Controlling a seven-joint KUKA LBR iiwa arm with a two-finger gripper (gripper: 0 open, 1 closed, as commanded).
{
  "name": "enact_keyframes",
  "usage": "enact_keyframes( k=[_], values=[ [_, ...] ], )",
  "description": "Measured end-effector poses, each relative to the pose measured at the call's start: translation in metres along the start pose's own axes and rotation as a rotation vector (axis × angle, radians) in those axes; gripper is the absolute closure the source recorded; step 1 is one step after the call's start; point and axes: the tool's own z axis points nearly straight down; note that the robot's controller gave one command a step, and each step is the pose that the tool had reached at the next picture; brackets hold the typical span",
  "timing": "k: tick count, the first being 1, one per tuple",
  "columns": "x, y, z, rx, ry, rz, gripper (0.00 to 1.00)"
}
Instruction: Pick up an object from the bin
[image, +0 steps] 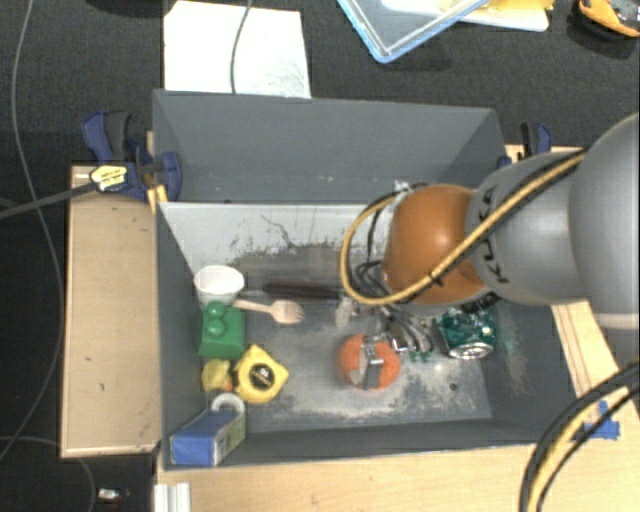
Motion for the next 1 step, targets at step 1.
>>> enact_keyframes(
  k=[1],
  values=[
    [-0.0142, -0.0163, 0.0036, -0.001, -0.003, 0.113, 0.0]
  ],
)
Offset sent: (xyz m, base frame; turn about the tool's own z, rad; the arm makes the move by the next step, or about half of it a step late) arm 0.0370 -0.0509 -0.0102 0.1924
